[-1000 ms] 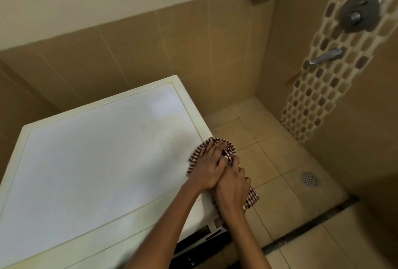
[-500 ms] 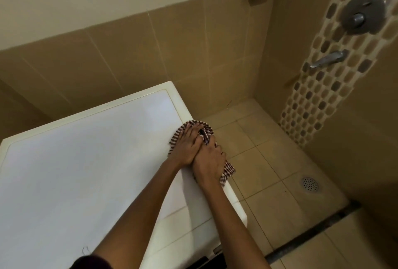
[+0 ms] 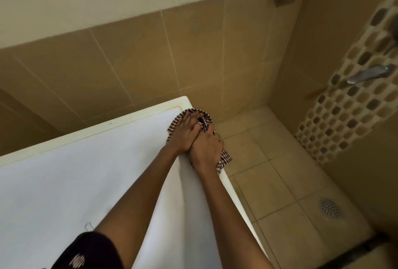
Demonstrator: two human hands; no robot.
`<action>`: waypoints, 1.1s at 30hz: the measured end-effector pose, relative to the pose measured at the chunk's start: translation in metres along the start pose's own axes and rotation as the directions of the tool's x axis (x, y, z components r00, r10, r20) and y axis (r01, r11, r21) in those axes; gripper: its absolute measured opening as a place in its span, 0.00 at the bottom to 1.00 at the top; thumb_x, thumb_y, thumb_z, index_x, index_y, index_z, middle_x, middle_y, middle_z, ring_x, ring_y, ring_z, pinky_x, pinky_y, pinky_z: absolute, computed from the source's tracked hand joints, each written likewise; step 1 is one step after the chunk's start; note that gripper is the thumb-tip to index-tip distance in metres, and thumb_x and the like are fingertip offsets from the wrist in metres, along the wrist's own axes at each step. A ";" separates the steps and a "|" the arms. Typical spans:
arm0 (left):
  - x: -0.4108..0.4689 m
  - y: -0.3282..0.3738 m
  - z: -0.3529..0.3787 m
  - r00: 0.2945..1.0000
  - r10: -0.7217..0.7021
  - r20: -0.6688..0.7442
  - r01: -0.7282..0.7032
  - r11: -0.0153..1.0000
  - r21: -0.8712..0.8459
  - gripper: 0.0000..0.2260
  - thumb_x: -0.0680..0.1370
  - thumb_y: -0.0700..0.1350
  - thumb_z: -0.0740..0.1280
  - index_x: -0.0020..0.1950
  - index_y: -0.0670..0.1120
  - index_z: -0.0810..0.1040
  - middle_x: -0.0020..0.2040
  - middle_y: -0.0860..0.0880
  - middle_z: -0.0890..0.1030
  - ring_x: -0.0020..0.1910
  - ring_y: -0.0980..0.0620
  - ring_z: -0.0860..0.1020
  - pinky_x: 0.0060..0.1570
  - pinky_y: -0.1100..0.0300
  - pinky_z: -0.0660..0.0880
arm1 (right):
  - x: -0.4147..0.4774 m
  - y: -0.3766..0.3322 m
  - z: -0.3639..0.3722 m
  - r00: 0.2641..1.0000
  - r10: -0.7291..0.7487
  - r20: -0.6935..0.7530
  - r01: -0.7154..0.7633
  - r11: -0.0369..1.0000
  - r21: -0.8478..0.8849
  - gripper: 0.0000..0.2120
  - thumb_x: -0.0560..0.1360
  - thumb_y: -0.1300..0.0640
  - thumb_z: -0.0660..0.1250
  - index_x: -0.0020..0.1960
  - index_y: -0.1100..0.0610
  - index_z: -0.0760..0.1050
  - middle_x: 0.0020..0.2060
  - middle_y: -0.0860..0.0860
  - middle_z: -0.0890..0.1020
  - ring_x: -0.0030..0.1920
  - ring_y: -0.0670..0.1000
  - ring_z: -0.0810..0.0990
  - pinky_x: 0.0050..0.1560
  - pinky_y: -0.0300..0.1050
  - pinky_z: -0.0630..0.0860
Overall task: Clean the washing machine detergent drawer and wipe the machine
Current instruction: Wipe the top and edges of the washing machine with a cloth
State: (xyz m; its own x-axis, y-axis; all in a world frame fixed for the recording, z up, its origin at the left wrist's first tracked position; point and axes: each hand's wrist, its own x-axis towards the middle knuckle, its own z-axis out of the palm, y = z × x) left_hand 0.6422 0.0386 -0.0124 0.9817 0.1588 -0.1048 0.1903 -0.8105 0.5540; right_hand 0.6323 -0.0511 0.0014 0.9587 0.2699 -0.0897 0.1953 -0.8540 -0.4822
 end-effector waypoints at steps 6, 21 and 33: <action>0.053 -0.028 -0.025 1.000 0.022 0.000 -0.022 0.997 0.069 0.26 0.78 0.50 0.43 0.74 0.43 0.61 0.76 0.48 0.58 0.77 0.49 0.49 0.73 0.57 0.43 | 0.061 -0.028 0.016 0.999 -0.011 -0.030 0.012 1.000 0.016 0.16 0.81 0.56 0.50 0.63 0.58 0.72 0.67 0.55 0.67 0.59 0.58 0.73 0.57 0.49 0.68; 0.110 -0.051 -0.051 0.994 -0.108 -0.021 0.110 0.989 0.100 0.20 0.78 0.56 0.47 0.54 0.47 0.72 0.58 0.43 0.78 0.56 0.40 0.74 0.58 0.48 0.68 | 0.126 -0.050 0.029 0.994 -0.040 -0.104 0.041 0.999 0.010 0.15 0.80 0.58 0.52 0.61 0.57 0.73 0.60 0.56 0.74 0.56 0.57 0.76 0.51 0.47 0.70; 0.099 -0.044 -0.040 0.997 0.047 -0.058 -0.035 0.979 0.201 0.33 0.71 0.63 0.39 0.61 0.48 0.72 0.62 0.46 0.75 0.60 0.42 0.73 0.60 0.48 0.67 | 0.115 -0.038 0.032 0.994 0.046 -0.104 -0.031 0.990 0.141 0.17 0.80 0.55 0.50 0.62 0.56 0.73 0.59 0.55 0.75 0.58 0.57 0.75 0.54 0.47 0.69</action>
State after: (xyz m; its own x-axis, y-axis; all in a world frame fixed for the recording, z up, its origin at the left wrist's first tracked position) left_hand 0.7306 0.1123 -0.0139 0.9878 0.1528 -0.0307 0.1529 -0.9123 0.3799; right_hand 0.7288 0.0266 -0.0180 0.9830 0.1826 -0.0207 0.1343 -0.7908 -0.5972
